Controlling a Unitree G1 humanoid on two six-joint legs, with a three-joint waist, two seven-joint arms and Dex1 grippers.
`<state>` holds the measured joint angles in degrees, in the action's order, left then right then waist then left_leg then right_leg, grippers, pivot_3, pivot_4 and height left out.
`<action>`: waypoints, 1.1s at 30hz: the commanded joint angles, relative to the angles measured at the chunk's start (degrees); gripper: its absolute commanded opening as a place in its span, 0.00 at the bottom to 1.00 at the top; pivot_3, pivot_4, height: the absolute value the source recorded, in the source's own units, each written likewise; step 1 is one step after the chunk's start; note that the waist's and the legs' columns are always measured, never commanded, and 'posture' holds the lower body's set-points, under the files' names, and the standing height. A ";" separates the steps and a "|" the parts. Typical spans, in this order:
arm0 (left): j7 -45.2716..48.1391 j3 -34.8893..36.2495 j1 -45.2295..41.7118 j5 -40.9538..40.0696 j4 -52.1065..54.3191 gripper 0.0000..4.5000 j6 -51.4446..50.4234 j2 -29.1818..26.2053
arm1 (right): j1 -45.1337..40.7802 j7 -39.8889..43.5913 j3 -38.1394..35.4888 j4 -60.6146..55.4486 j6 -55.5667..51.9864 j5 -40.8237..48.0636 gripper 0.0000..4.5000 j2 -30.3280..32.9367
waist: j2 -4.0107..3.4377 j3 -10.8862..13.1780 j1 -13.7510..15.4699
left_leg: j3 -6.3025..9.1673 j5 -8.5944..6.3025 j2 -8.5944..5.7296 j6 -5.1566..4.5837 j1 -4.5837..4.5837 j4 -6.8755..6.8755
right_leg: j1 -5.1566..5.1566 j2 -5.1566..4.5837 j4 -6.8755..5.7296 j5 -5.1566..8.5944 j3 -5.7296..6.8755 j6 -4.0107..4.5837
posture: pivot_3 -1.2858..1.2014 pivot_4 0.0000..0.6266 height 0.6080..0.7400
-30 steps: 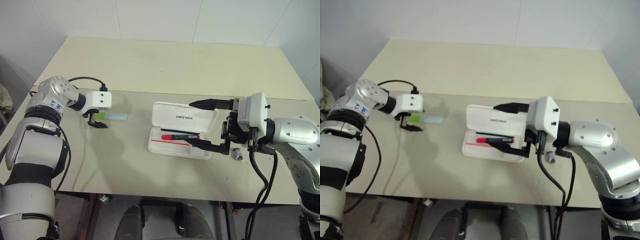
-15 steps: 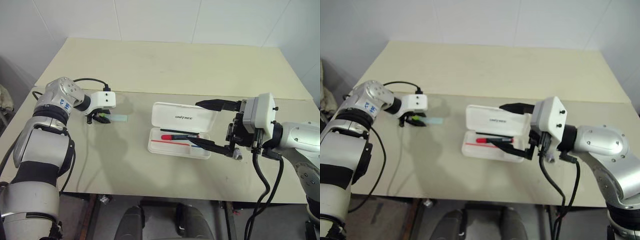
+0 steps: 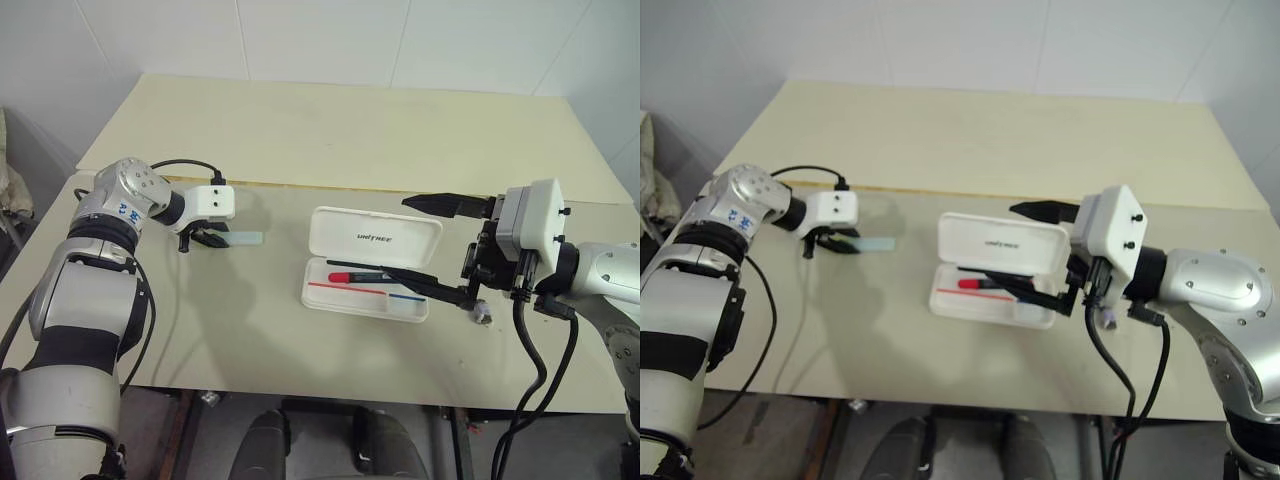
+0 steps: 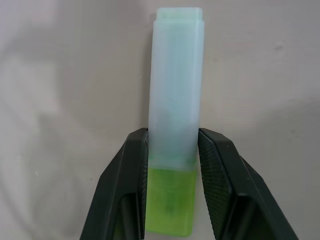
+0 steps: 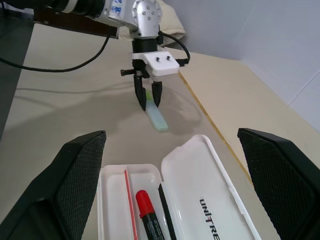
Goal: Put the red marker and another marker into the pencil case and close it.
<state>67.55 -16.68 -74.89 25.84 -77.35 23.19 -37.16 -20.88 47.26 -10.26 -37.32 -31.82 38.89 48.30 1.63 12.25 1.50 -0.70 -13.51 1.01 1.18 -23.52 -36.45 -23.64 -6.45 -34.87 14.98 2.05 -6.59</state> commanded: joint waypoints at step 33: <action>23.66 -12.77 13.08 -42.78 58.17 0.26 -29.53 -2.27 | 22.11 1.31 -11.73 -5.53 4.88 -1.91 1.00 1.36 | 0.04 0.03 -0.37 | 0.01 -0.04 0.22 -0.07 0.01 -0.63 | 0.18 0.23 -0.08 0.14 -0.14 0.49 | 0.52 0.24 1.00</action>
<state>86.08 -30.40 -61.88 -16.65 -22.27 -4.37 -39.63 1.24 49.56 -20.35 -40.45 -27.43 36.02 50.23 1.67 12.28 1.13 -0.70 -13.54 1.24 1.11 -23.51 -37.10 -23.47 -6.21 -34.94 15.12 1.90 -6.08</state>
